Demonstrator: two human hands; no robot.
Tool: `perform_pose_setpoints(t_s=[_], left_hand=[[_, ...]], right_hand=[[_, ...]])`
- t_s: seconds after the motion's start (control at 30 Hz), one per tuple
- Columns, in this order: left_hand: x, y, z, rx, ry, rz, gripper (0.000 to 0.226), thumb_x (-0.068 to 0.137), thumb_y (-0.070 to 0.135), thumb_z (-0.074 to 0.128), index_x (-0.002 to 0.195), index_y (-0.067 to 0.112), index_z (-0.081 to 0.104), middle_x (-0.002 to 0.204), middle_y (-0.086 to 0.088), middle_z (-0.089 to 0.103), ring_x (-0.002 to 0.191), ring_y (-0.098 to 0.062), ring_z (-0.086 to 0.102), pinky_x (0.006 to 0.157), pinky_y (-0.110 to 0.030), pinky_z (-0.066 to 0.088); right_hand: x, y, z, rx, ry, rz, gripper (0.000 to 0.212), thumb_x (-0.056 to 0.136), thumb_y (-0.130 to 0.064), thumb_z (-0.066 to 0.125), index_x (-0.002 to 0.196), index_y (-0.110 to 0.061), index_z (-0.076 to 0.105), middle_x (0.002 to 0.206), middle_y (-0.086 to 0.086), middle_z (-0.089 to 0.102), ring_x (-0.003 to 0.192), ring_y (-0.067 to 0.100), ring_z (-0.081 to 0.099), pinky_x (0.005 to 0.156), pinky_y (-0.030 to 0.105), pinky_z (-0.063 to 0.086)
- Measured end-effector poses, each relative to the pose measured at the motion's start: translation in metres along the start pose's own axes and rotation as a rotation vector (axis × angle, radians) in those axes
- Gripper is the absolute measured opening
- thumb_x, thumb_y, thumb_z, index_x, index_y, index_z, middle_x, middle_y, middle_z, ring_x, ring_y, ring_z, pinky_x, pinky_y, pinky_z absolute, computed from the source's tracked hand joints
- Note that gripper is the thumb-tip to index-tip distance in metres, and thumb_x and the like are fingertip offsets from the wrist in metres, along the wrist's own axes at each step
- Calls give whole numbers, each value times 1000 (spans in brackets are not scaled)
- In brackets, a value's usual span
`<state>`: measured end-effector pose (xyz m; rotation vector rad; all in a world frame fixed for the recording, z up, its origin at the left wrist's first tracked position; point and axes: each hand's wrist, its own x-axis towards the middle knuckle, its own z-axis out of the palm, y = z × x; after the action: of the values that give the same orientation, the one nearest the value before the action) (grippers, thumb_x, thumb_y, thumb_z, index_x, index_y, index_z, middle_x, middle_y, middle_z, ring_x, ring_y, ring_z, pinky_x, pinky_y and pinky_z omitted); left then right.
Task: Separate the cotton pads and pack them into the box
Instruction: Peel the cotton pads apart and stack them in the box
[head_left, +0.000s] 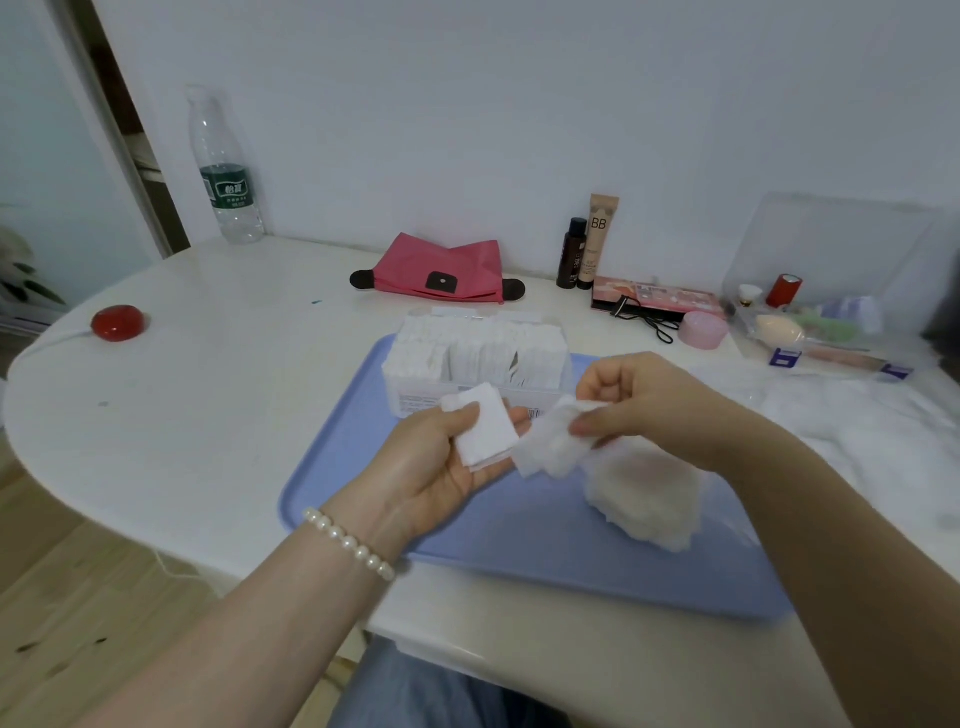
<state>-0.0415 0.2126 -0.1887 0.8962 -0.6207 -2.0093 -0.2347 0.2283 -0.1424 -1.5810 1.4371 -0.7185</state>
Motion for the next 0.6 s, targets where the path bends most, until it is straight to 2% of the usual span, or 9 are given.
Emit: perform_pose_setpoints(t_s=[0.07, 0.17, 0.27, 0.33, 0.4, 0.5, 0.6], left_hand=[[0, -1, 2, 18, -18, 2, 26, 99, 7, 37, 116, -3, 53, 93, -19, 71, 91, -31, 68, 83, -49, 53], [0, -1, 6, 82, -45, -7, 24, 98, 8, 39, 111, -1, 57, 96, -17, 72, 98, -32, 66, 87, -49, 51], [-1, -3, 8, 105, -65, -16, 24, 97, 11, 42, 111, 2, 59, 98, -15, 72, 91, -29, 68, 72, -43, 57], [-4, -4, 11, 119, -121, -22, 24, 95, 16, 47, 112, 6, 61, 107, -14, 70, 91, -28, 69, 72, -40, 57], [-8, -5, 14, 157, -187, -3, 32, 85, 20, 58, 115, 8, 61, 112, -12, 69, 94, -25, 68, 73, -36, 58], [-10, -8, 18, 172, -200, 48, 44, 68, 6, 67, 112, 5, 62, 105, -11, 71, 88, -22, 69, 70, -30, 59], [-7, -11, 18, 179, -137, 106, 35, 75, -11, 61, 105, 6, 64, 100, -9, 72, 84, -20, 70, 68, -27, 59]], right_hand=[[0, -2, -4, 212, 68, -27, 19, 76, 11, 65, 73, -6, 58, 69, 9, 62, 59, 13, 62, 53, 19, 51], [4, -2, -5, 367, 158, -25, 10, 78, 6, 65, 80, -3, 62, 76, 8, 69, 68, 17, 67, 57, 25, 56], [7, 1, -3, 430, 209, -23, 9, 81, -1, 64, 89, 1, 65, 80, 9, 72, 72, 18, 69, 61, 25, 57], [6, 2, 0, 436, 239, -36, 10, 82, -5, 65, 89, 1, 67, 81, 10, 72, 74, 21, 69, 62, 27, 56], [4, 1, 3, 398, 285, -59, 8, 81, -7, 66, 86, 0, 67, 83, 13, 70, 77, 25, 67, 70, 35, 57], [1, -2, 10, 339, 339, -120, 7, 82, -8, 66, 85, -2, 68, 86, 19, 68, 75, 27, 62, 73, 41, 53], [-1, -4, 17, 330, 348, -194, 9, 85, -8, 62, 87, -4, 71, 78, 9, 71, 68, 16, 64, 65, 28, 54]])
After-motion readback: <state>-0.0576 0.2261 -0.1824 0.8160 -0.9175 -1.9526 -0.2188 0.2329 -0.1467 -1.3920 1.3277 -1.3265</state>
